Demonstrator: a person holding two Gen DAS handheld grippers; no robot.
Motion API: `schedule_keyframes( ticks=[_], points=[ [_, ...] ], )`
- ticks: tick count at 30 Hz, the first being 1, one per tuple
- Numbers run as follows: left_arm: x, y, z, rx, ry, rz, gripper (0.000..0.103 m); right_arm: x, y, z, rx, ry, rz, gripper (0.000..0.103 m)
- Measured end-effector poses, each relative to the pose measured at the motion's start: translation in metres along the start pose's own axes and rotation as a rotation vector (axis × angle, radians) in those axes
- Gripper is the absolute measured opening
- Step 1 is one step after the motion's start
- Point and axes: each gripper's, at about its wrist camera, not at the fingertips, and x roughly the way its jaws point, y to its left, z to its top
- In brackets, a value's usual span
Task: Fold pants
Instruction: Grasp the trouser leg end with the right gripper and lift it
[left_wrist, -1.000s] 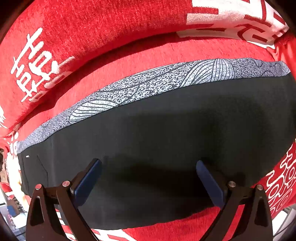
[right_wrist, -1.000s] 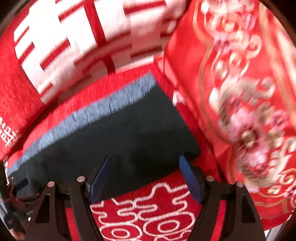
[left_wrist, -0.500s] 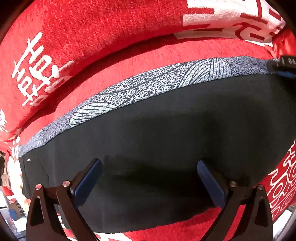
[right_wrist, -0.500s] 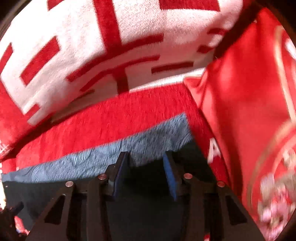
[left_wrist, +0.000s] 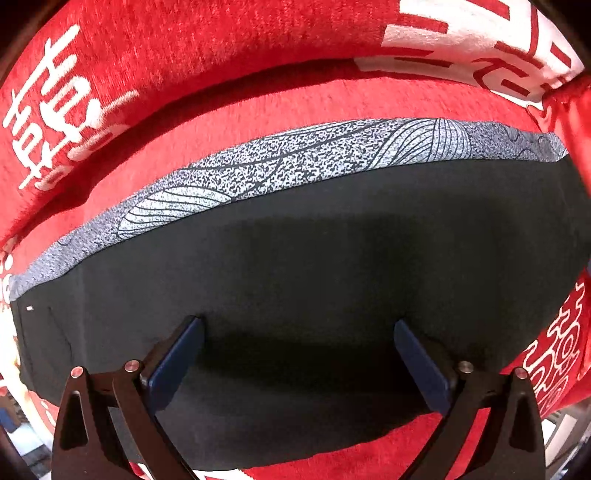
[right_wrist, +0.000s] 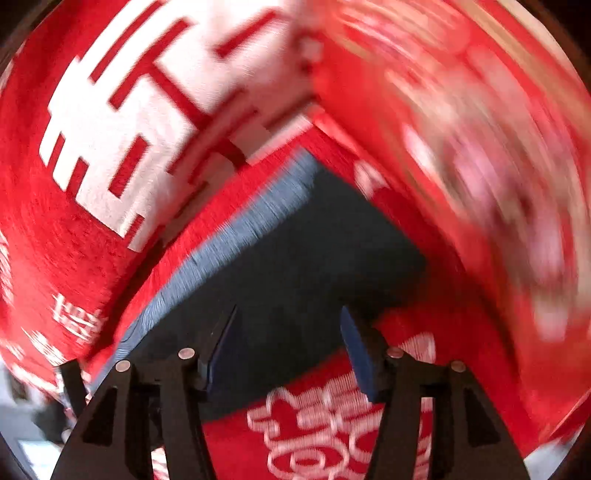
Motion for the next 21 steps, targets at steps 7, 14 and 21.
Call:
schedule_keyframes(
  ticks=[7,14,21],
  points=[
    [-0.003,-0.003,-0.006,-0.011,-0.034,0.029,0.103,0.006,-0.059,-0.021,0.271,-0.105,0.164,0.06],
    [-0.006,-0.001,-0.009,-0.006,-0.045,0.053,0.103,0.021,-0.051,-0.006,0.229,-0.164,0.284,0.062],
    [-0.012,-0.018,-0.008,0.011,-0.06,0.062,0.101,0.038,-0.033,0.01,0.176,-0.191,0.329,0.067]
  ],
)
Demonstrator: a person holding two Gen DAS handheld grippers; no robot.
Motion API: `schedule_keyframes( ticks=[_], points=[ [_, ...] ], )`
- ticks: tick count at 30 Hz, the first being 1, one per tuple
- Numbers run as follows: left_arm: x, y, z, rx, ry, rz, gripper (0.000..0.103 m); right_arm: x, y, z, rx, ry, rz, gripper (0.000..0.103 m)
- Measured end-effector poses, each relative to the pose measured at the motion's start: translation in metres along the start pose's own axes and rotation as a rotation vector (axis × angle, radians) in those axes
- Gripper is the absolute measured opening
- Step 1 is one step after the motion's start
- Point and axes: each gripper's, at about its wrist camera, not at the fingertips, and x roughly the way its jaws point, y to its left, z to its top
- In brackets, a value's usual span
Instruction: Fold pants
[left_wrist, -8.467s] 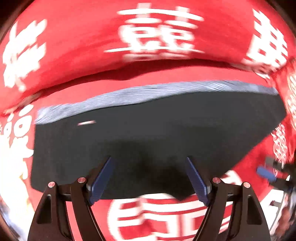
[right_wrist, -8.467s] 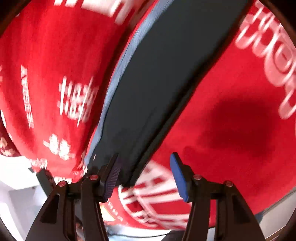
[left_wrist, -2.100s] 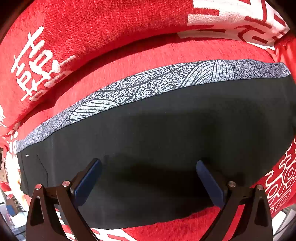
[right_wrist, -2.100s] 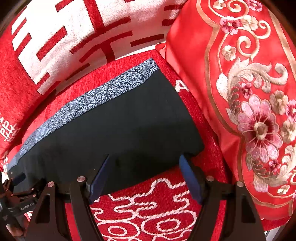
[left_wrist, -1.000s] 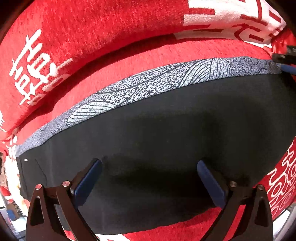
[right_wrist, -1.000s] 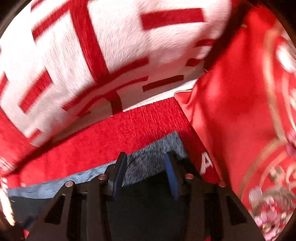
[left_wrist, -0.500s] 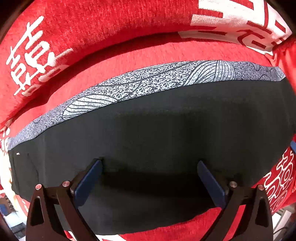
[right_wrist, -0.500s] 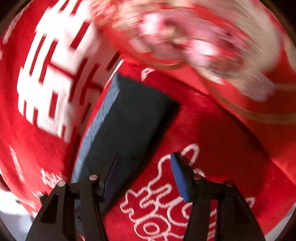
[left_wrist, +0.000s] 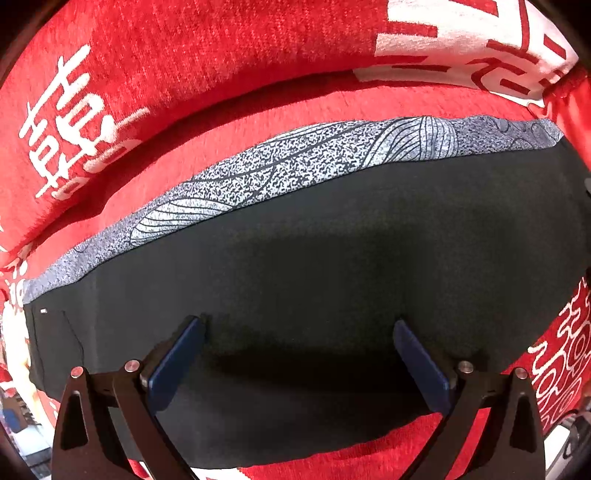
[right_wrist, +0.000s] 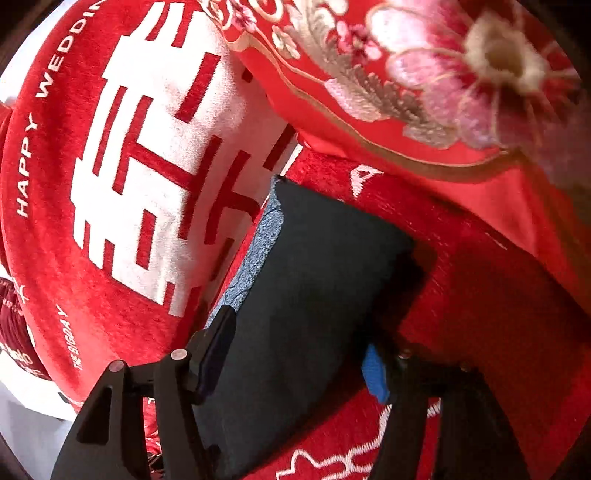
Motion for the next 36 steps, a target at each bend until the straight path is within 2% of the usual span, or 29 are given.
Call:
schedule_keyframes(
  ticks=[1,2,3,4,7,9,10,12,13,14,16,19,22,25,28,33,36],
  points=[
    [-0.004,0.0,0.001,-0.003,-0.004,-0.016,0.085,-0.004,-0.001,-0.001,0.014,0.013,-0.009,0.063],
    [-0.009,-0.002,0.001,-0.011,-0.009,-0.051,0.071,-0.002,-0.001,0.002,0.033,0.047,-0.038,0.054],
    [-0.014,-0.002,-0.001,-0.019,-0.008,-0.083,0.049,-0.001,-0.002,0.004,0.051,0.077,-0.069,0.029],
    [-0.019,-0.004,0.001,-0.024,-0.005,-0.112,0.047,-0.002,-0.006,0.006,0.069,0.096,-0.072,0.018],
    [-0.04,-0.015,0.01,-0.045,-0.08,-0.2,0.047,-0.012,-0.008,0.006,0.071,0.109,-0.008,0.015],
    [-0.049,-0.032,0.019,-0.026,-0.143,-0.249,0.047,-0.02,-0.002,0.006,0.061,0.097,0.018,0.014],
    [-0.048,-0.042,0.022,-0.005,-0.155,-0.255,0.047,-0.024,0.001,0.005,0.059,0.091,0.034,0.013],
    [-0.028,-0.068,0.023,0.059,-0.111,-0.273,0.047,-0.033,0.014,0.005,0.036,0.077,0.055,0.012],
    [-0.015,-0.075,0.022,0.068,-0.074,-0.278,0.047,-0.037,0.022,0.005,0.011,0.072,0.055,0.012],
    [-0.015,-0.081,0.015,0.084,-0.146,-0.248,0.047,-0.041,0.035,0.004,-0.036,0.072,0.05,0.011],
    [-0.017,-0.09,0.008,0.133,-0.183,-0.205,0.048,-0.043,0.057,0.0,-0.129,0.072,0.029,0.011],
    [-0.017,-0.084,0.012,0.111,-0.159,-0.248,0.048,-0.04,0.096,-0.009,-0.282,0.08,-0.001,0.011],
    [-0.019,-0.078,0.01,0.126,-0.16,-0.277,0.048,-0.039,0.123,-0.019,-0.365,0.085,-0.002,0.011],
    [-0.028,-0.052,0.004,0.081,-0.146,-0.339,0.048,-0.038,0.15,-0.038,-0.457,0.096,-0.01,0.011],
    [-0.047,-0.003,-0.01,0.012,-0.184,-0.342,0.048,-0.038,0.181,-0.067,-0.593,0.117,-0.037,0.011],
    [-0.053,0.084,-0.032,-0.05,-0.172,-0.271,0.048,-0.022,0.224,-0.138,-0.8,0.186,-0.078,0.012],
    [-0.045,0.14,-0.049,-0.093,-0.15,-0.206,0.048,0.005,0.245,-0.189,-0.891,0.253,-0.096,0.012]
  ],
)
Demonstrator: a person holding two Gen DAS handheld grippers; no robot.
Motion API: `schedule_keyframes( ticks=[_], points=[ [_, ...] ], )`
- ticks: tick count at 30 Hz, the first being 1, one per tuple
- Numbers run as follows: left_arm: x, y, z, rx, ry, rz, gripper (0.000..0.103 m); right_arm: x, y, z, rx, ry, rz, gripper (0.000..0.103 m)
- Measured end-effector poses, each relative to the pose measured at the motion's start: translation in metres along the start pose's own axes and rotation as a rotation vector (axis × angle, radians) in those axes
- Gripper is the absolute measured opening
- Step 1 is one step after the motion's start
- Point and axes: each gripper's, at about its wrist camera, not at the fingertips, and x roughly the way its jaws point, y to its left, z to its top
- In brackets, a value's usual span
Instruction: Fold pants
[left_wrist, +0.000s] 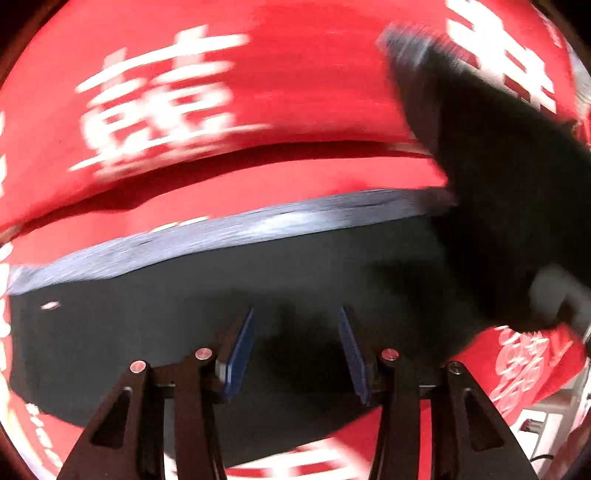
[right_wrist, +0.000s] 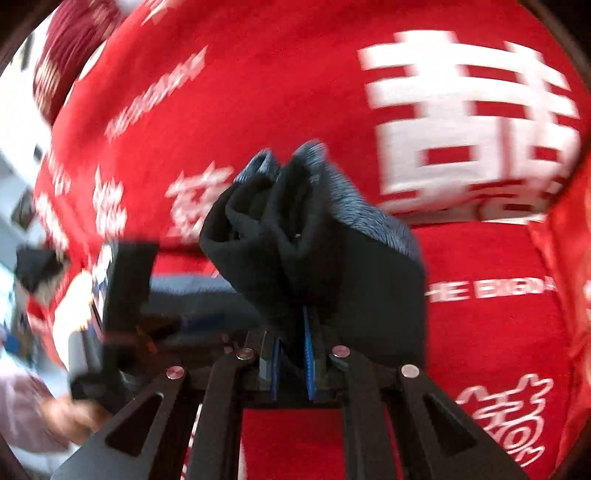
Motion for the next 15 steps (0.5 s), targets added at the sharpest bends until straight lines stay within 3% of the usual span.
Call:
schedule_keyframes(
  ticks=[4,6,9,10,11,13,15],
  points=[
    [0.0,0.082,-0.022,-0.093,0.032,0.092,0.048,0.069,0.067,-0.031,-0.167,0.135,-0.065,0.013],
    [0.0,0.11,-0.03,-0.128,0.047,0.112,0.048,0.106,0.092,-0.053,-0.256,0.216,-0.153,0.016],
    [-0.003,0.135,-0.039,-0.135,0.047,0.119,0.048,0.122,0.125,-0.078,-0.455,0.206,-0.356,0.023],
    [-0.005,0.14,-0.041,-0.134,0.046,0.113,0.048,0.12,0.133,-0.083,-0.492,0.203,-0.378,0.034],
    [-0.007,0.144,-0.041,-0.132,0.05,0.101,0.048,0.114,0.139,-0.087,-0.507,0.208,-0.364,0.043],
    [-0.011,0.143,-0.042,-0.131,0.062,0.059,0.048,0.1,0.142,-0.088,-0.468,0.234,-0.271,0.044],
    [-0.023,0.135,-0.039,-0.124,0.061,-0.017,0.048,0.083,0.129,-0.079,-0.295,0.269,-0.124,0.044]
  ],
)
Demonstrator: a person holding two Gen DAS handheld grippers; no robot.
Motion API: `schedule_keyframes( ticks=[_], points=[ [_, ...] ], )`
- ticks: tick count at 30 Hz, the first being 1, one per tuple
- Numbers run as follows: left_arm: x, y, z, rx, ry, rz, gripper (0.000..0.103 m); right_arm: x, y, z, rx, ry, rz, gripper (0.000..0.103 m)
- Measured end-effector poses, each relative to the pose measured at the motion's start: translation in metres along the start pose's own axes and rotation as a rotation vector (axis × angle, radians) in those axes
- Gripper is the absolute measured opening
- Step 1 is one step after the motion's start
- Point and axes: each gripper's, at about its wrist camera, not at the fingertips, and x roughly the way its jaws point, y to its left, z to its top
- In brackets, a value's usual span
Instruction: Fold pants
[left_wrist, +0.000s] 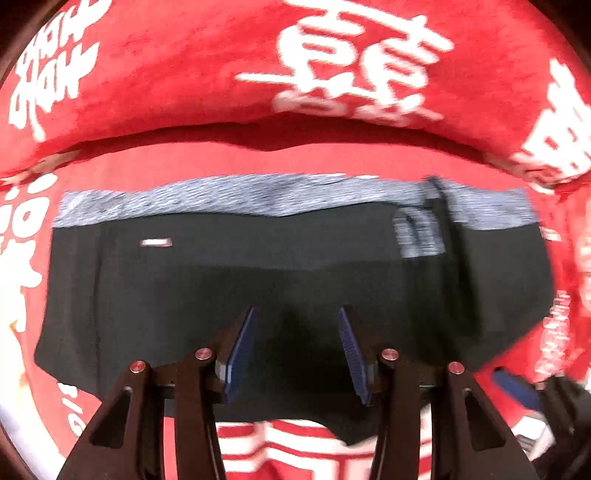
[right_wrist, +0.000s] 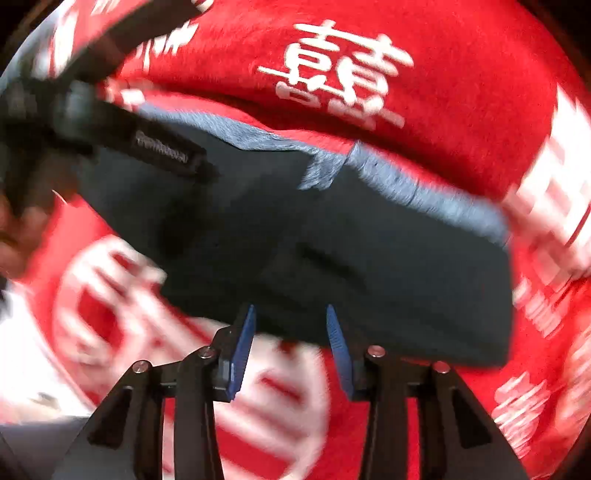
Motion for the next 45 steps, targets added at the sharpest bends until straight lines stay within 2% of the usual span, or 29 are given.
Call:
schedule_keyframes(
  ticks=[3,5,7,13,18,20,21,22,25,28,29,32,33,34,35,36,38,39,41,43,45],
  points=[
    [-0.015,-0.018,0.004,0.031,0.019,-0.154,0.048,-0.015,-0.058,-0.005,0.408,-0.034,0.232,0.044],
    [-0.018,-0.04,0.009,0.051,0.044,-0.257,0.048,-0.009,-0.11,-0.021,0.738,-0.073,0.415,0.044],
    [-0.014,-0.06,0.016,0.074,0.063,-0.31,0.048,0.003,-0.14,-0.036,0.929,-0.095,0.519,0.044],
    [0.01,-0.097,0.016,0.145,0.129,-0.323,0.048,0.031,-0.166,-0.066,1.141,-0.095,0.637,0.044],
    [0.032,-0.109,0.017,0.178,0.163,-0.287,0.048,0.049,-0.176,-0.081,1.272,-0.115,0.702,0.04],
    [0.031,-0.109,0.016,0.183,0.148,-0.283,0.046,0.059,-0.178,-0.084,1.325,-0.073,0.712,0.005],
    [0.031,-0.114,0.017,0.187,0.144,-0.282,0.036,0.058,-0.178,-0.085,1.336,-0.05,0.703,0.005],
    [0.026,-0.116,0.017,0.19,0.139,-0.292,0.032,0.056,-0.179,-0.084,1.331,-0.058,0.715,0.004],
    [-0.002,-0.114,0.007,0.206,0.087,-0.287,0.032,0.026,-0.169,-0.065,1.155,-0.097,0.714,0.004],
    [-0.014,-0.106,-0.009,0.208,0.054,-0.23,0.032,0.013,-0.159,-0.063,1.064,-0.065,0.694,0.004],
    [-0.011,-0.101,-0.014,0.188,0.045,-0.184,0.032,0.015,-0.157,-0.062,1.053,-0.046,0.678,0.004],
    [0.011,-0.089,-0.022,0.117,0.088,-0.125,0.033,0.036,-0.15,-0.063,0.961,0.056,0.542,0.004],
    [0.015,-0.086,-0.023,0.092,0.091,-0.114,0.038,0.042,-0.148,-0.062,0.928,0.07,0.524,0.004],
    [0.016,-0.084,-0.023,0.074,0.082,-0.107,0.05,0.041,-0.148,-0.058,0.898,0.069,0.512,0.004],
    [0.012,-0.08,-0.023,0.057,0.054,-0.083,0.055,0.037,-0.145,-0.051,0.845,0.076,0.488,0.006],
    [0.009,-0.079,-0.022,0.053,0.04,-0.074,0.057,0.032,-0.142,-0.047,0.794,0.078,0.474,0.009],
    [0.0,-0.079,-0.02,0.058,0.027,-0.053,0.057,0.018,-0.133,-0.037,0.652,0.089,0.476,0.027],
    [-0.005,-0.079,-0.018,0.063,0.019,-0.032,0.057,0.011,-0.129,-0.036,0.597,0.095,0.479,0.03],
    [-0.02,-0.084,-0.01,0.084,-0.016,-0.003,0.057,-0.012,-0.135,-0.034,0.514,0.077,0.463,0.033],
    [-0.032,-0.092,0.001,0.105,-0.054,0.006,0.057,-0.03,-0.147,-0.023,0.506,0.01,0.447,0.033],
    [-0.035,-0.104,0.014,0.12,-0.072,-0.012,0.057,-0.05,-0.178,-0.016,0.533,-0.064,0.39,0.031]
  ],
)
